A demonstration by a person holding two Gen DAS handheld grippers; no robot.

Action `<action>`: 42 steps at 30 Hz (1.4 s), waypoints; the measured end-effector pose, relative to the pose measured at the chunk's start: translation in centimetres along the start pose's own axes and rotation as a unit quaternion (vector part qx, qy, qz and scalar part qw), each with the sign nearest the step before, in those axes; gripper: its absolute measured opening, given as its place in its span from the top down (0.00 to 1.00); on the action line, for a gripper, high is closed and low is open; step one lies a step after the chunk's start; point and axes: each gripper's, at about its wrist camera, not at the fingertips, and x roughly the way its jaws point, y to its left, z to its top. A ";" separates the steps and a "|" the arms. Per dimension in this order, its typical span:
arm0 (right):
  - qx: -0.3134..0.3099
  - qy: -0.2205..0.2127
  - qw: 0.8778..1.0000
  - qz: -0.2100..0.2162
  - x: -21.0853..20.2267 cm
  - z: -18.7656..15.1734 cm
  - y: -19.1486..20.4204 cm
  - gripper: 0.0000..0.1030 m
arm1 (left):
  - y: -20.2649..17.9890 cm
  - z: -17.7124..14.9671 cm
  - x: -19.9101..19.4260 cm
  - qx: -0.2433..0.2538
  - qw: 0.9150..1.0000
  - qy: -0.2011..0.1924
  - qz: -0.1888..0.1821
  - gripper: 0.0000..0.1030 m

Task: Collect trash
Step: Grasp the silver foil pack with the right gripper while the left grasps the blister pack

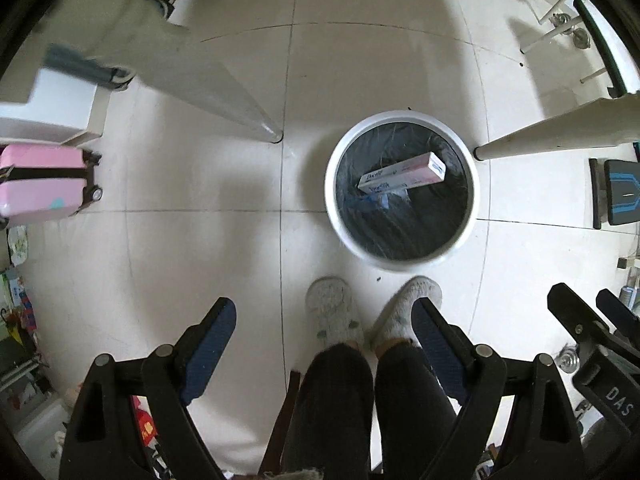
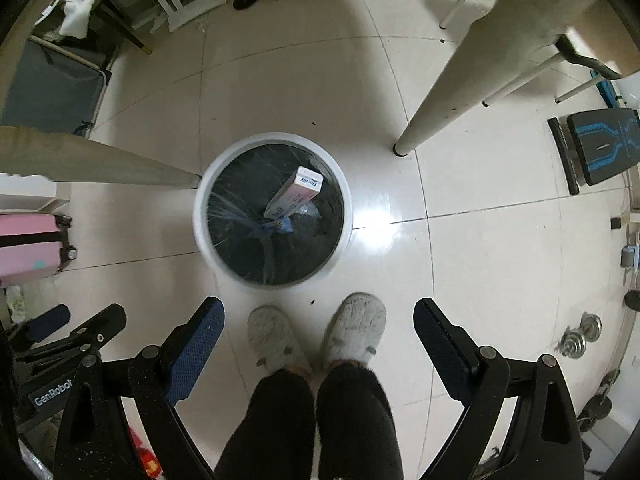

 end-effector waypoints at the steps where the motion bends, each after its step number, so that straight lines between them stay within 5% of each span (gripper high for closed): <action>1: 0.002 0.001 1.000 0.003 -1.3 -0.4 0.1 0.06 | 0.3 -0.6 -1.2 -0.001 1.000 0.001 -0.005 0.13; 7: 0.016 -0.002 0.999 0.031 -11.1 -2.8 0.0 0.06 | 1.7 -3.6 -10.0 0.000 1.000 -0.011 -0.022 0.13; 12: 0.046 -0.022 0.997 0.061 -20.5 -2.4 -0.4 0.06 | 2.6 -3.0 -19.0 -0.005 0.998 -0.063 -0.031 0.13; 18: 0.074 -0.070 0.992 0.074 -30.4 4.2 -2.0 0.06 | 1.7 3.8 -26.5 -0.027 0.991 -0.117 -0.050 0.13; 23: 0.073 -0.100 0.990 0.066 -35.1 13.5 -4.6 0.06 | -0.6 11.3 -29.3 -0.039 0.988 -0.131 -0.068 0.13; 28: 0.054 -0.109 0.991 0.051 -35.1 24.2 -7.4 0.06 | -4.2 18.5 -28.7 -0.039 0.990 -0.114 -0.077 0.14; 33: 0.022 -0.073 0.996 0.039 -31.5 34.7 -9.1 0.16 | -6.7 23.2 -26.9 -0.060 0.992 -0.078 -0.079 0.14; 42: -0.008 -0.032 0.999 0.032 -26.4 43.7 -8.8 0.16 | -9.9 27.4 -23.0 -0.051 0.997 -0.032 -0.046 0.14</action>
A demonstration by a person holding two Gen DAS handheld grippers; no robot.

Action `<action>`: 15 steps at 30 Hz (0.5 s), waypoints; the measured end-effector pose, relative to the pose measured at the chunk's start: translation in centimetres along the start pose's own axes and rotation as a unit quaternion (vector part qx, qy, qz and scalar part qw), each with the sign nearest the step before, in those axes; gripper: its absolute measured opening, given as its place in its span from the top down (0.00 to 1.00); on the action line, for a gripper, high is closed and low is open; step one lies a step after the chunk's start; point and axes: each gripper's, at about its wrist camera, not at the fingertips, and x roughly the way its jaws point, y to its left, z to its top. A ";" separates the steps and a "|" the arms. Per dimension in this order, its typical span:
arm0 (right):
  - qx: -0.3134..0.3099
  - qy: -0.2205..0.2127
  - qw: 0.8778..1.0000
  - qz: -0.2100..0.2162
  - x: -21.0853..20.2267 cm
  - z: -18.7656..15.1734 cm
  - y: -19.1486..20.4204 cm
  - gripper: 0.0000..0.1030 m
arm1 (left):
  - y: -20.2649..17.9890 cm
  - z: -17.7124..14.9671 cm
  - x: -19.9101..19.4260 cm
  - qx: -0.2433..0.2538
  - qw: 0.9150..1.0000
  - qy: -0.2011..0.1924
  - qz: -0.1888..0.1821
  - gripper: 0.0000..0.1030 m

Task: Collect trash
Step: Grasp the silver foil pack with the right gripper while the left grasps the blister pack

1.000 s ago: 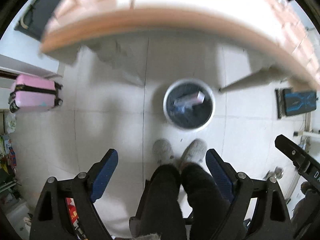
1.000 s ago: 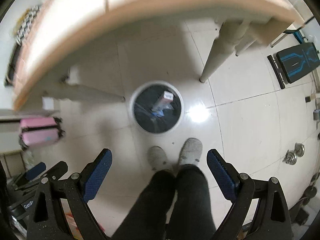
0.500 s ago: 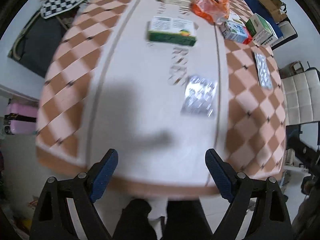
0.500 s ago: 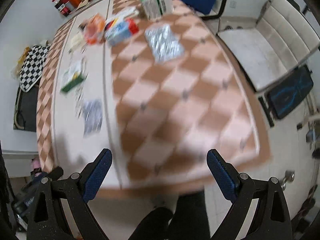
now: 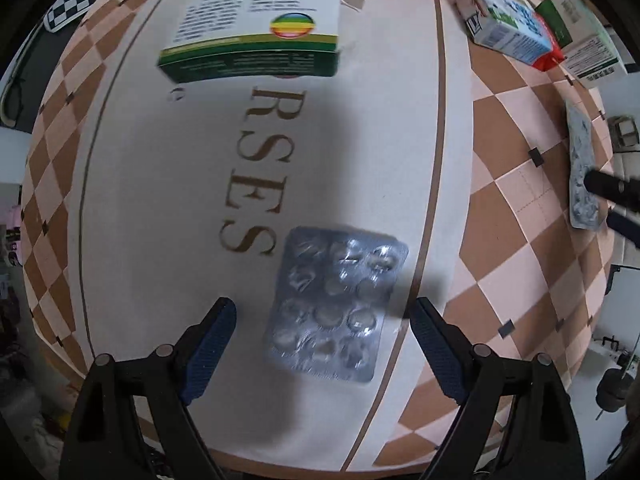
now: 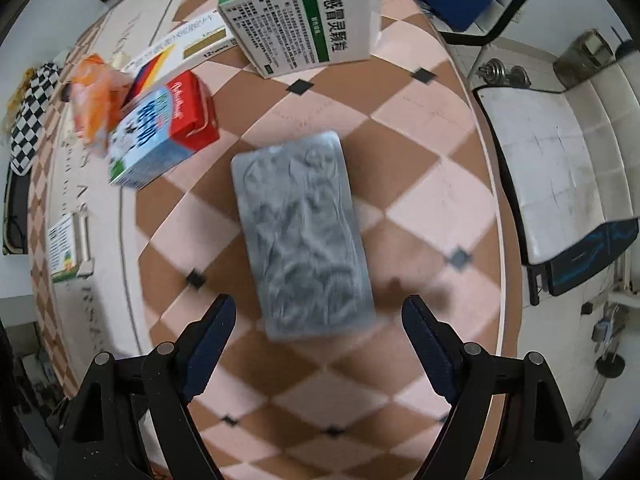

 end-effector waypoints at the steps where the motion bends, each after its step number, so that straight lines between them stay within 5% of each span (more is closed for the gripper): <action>1: -0.001 0.001 1.000 0.001 0.3 0.5 0.1 0.16 | 0.0 0.1 0.1 -0.001 1.000 -0.002 0.004 0.15; 8: -0.025 -0.002 1.000 -0.016 1.9 2.7 1.8 0.16 | -0.5 0.6 0.1 -0.007 1.000 -0.015 0.008 0.25; 10: -0.031 0.000 0.999 -0.030 2.1 3.0 2.2 0.16 | -0.7 0.0 -0.3 -0.003 1.000 -0.022 0.007 0.35; 13: -0.035 -0.007 0.998 -0.049 2.0 3.1 2.7 0.25 | -1.2 0.3 -1.0 0.002 1.000 -0.029 0.009 0.52; 15: -0.043 -0.013 0.997 -0.062 1.9 2.8 3.3 0.31 | -1.5 0.3 -1.2 0.007 0.999 -0.030 0.012 0.53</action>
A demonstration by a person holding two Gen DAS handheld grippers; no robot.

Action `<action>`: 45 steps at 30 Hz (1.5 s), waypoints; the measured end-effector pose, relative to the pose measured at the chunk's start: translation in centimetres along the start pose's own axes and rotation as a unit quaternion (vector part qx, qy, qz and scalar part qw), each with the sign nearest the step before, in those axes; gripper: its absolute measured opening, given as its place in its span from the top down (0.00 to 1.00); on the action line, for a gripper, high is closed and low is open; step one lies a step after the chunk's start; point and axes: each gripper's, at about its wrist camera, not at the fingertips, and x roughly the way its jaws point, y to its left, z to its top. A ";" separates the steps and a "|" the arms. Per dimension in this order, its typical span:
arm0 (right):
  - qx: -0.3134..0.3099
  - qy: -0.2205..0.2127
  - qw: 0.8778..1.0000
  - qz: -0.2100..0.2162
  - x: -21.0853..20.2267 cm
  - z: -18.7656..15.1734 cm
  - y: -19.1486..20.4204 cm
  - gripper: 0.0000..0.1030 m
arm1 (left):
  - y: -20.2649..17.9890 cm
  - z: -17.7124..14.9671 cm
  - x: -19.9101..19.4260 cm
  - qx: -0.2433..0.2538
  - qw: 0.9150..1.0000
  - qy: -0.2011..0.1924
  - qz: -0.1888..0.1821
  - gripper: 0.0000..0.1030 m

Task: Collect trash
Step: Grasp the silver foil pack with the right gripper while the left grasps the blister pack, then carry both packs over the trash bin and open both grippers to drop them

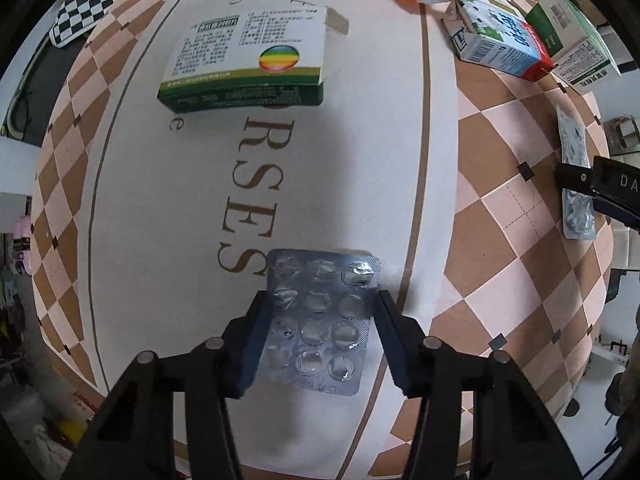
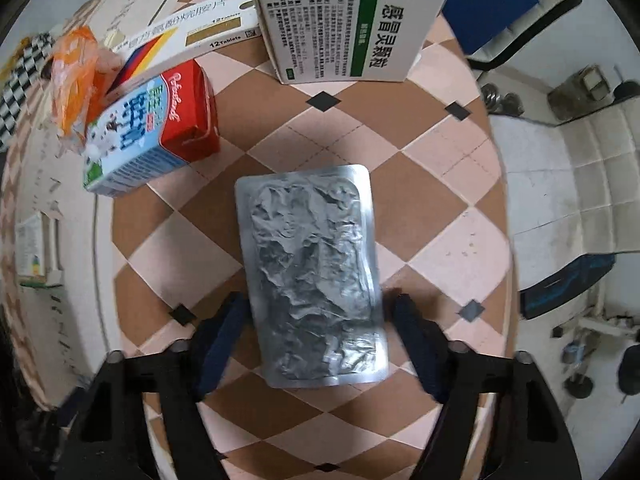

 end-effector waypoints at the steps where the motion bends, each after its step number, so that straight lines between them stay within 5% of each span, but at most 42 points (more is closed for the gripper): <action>1: -0.004 -0.006 1.000 -0.001 -0.1 0.0 0.0 0.33 | 0.0 0.0 0.0 0.001 1.000 0.000 0.000 0.53; 7: -0.043 -0.003 0.999 0.009 -0.7 -1.8 0.9 0.34 | 1.0 -0.5 -0.8 -0.007 1.000 -0.004 0.001 0.53; 17: -0.113 0.042 0.993 0.002 -1.1 -11.4 3.1 0.34 | 1.5 -2.4 -0.7 -0.028 1.000 0.010 -0.006 0.52; 31: -0.102 0.037 0.994 0.003 -1.2 -11.7 3.3 0.34 | 0.5 -2.9 -0.3 -0.019 1.000 -0.002 0.000 0.53; 45: -0.073 -0.036 0.995 0.050 -7.4 -16.5 3.1 0.35 | 2.0 -6.9 -8.3 -0.003 0.996 -0.091 -0.012 0.53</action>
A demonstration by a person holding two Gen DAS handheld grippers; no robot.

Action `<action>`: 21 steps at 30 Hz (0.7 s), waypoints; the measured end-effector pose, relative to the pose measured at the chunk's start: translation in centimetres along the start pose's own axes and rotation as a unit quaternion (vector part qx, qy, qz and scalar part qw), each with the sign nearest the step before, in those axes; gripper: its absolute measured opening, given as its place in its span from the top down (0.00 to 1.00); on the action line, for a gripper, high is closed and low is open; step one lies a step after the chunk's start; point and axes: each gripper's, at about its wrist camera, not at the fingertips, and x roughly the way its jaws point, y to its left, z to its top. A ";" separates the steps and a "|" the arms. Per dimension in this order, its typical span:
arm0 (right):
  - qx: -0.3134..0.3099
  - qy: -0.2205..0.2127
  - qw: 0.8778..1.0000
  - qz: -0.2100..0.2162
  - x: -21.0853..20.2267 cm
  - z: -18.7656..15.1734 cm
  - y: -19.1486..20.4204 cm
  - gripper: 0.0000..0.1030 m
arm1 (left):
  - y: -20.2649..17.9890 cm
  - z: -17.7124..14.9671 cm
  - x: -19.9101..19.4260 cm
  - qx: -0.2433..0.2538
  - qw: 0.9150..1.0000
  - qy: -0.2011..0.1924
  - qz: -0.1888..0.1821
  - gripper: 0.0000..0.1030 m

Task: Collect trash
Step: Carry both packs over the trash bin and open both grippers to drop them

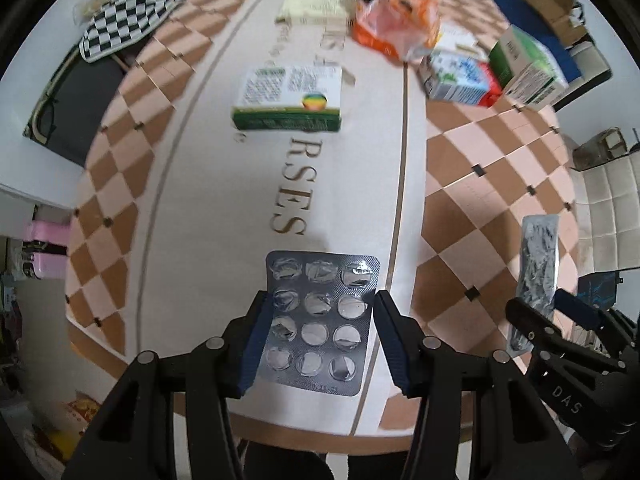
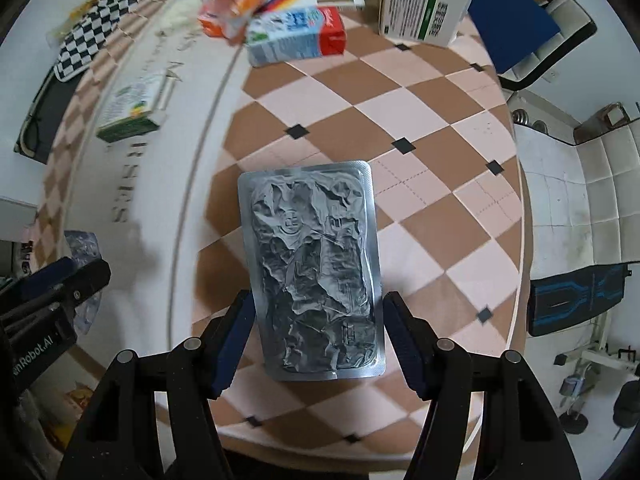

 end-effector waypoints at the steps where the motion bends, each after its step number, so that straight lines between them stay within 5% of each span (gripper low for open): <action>1: 0.003 -0.005 1.000 0.002 -0.7 -0.7 0.3 0.35 | 0.4 -0.5 -0.8 0.004 1.000 -0.008 -0.004 0.53; 11: 0.072 -0.071 0.995 0.026 -7.0 -11.6 6.5 0.35 | 6.8 -7.8 -6.6 0.070 0.994 -0.064 -0.053 0.53; 21: 0.141 -0.028 0.988 0.054 -4.2 -26.9 11.3 0.35 | 11.5 -18.8 -3.6 0.098 0.991 0.003 -0.095 0.53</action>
